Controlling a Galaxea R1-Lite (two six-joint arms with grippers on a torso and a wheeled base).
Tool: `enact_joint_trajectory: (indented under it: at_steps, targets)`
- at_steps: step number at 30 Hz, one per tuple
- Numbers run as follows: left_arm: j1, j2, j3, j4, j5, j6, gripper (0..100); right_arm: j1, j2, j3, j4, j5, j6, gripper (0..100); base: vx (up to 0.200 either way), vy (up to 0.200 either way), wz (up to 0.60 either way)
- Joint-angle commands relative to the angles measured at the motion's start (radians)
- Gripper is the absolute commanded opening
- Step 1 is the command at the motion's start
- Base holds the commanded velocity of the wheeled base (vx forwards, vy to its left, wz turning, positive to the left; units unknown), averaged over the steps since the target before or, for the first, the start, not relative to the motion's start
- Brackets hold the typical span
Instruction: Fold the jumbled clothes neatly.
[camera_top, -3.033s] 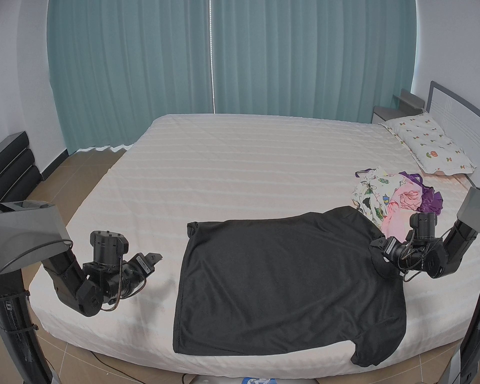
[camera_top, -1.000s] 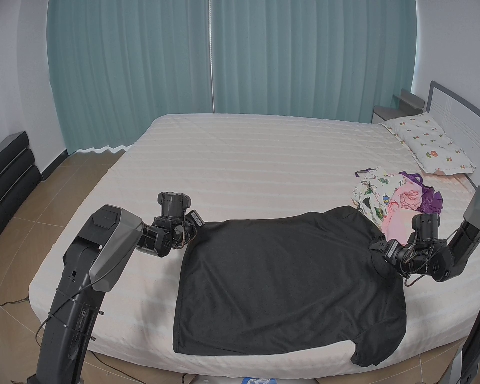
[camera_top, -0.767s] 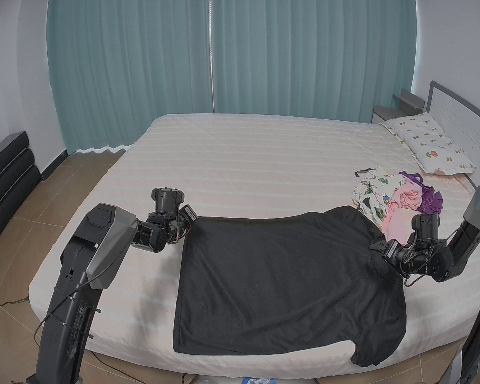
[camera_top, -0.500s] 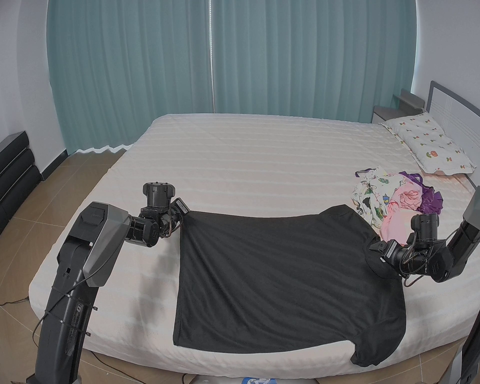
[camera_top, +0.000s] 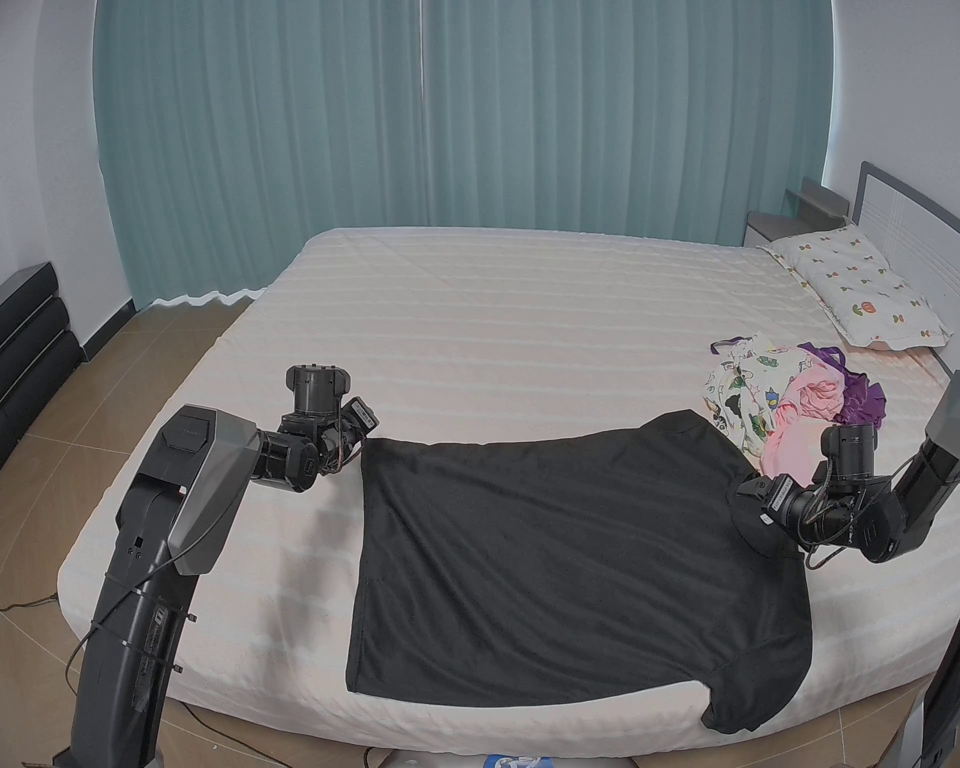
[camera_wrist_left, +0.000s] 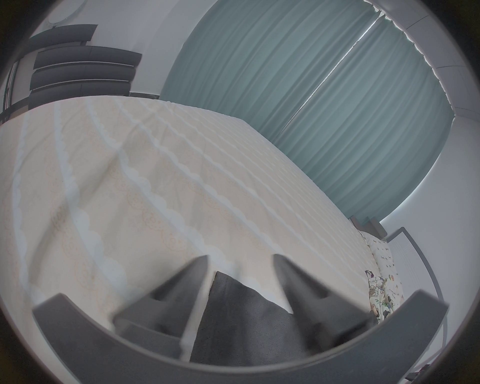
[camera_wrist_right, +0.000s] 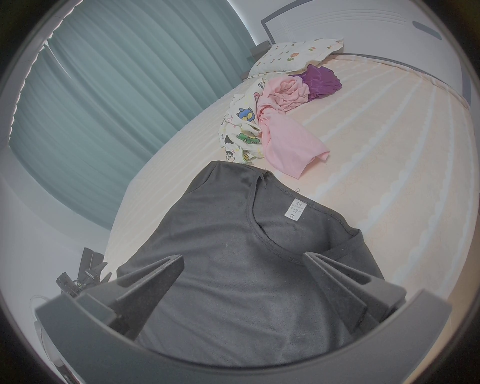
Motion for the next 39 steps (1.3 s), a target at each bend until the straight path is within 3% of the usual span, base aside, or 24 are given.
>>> enact_joint_trajectory:
  at_steps: [1, 6, 9, 11, 12, 16, 22, 31, 39]
  targets:
    - [0.001, -0.029, 0.021, -0.001, 0.006, -0.008, 100, 0.015, -0.002, -0.013, 0.001, 0.001, 0.026, 100, 0.000, 0.000, 0.00]
    - [0.003, -0.130, 0.170, -0.016, -0.007, -0.045, 100, 0.025, -0.011, -0.005, -0.001, -0.001, 0.028, 100, 0.000, 0.000, 0.00]
    - [0.003, -0.256, 0.377, -0.101, -0.052, -0.051, 100, 0.024, -0.040, 0.005, 0.009, 0.001, 0.028, 100, 0.000, 0.000, 0.00]
    - [0.003, -0.293, 0.442, -0.133, -0.066, -0.054, 100, 0.024, -0.049, 0.013, 0.009, 0.001, 0.028, 100, 0.000, 0.000, 0.00]
    - [0.003, -0.371, 0.592, -0.219, -0.106, -0.057, 100, 0.024, -0.066, 0.035, 0.004, 0.001, 0.025, 100, 0.000, 0.000, 0.00]
    - [-0.010, -0.507, 0.911, -0.409, -0.159, -0.056, 100, 0.024, -0.111, 0.076, 0.004, 0.005, 0.023, 100, 0.000, 0.000, 0.00]
    - [-0.056, -0.635, 1.223, -0.550, -0.172, -0.056, 100, 0.018, -0.155, 0.156, -0.007, 0.011, 0.026, 100, -0.033, 0.000, 0.00]
    - [-0.099, -0.719, 1.462, -0.619, -0.172, -0.146, 100, -0.015, -0.197, 0.271, -0.116, 0.065, 0.028, 100, -0.200, 0.000, 0.00]
    - [-0.149, -0.701, 1.554, -0.685, -0.170, -0.182, 100, -0.019, -0.210, 0.334, -0.177, 0.070, 0.029, 100, -0.150, 0.000, 0.00]
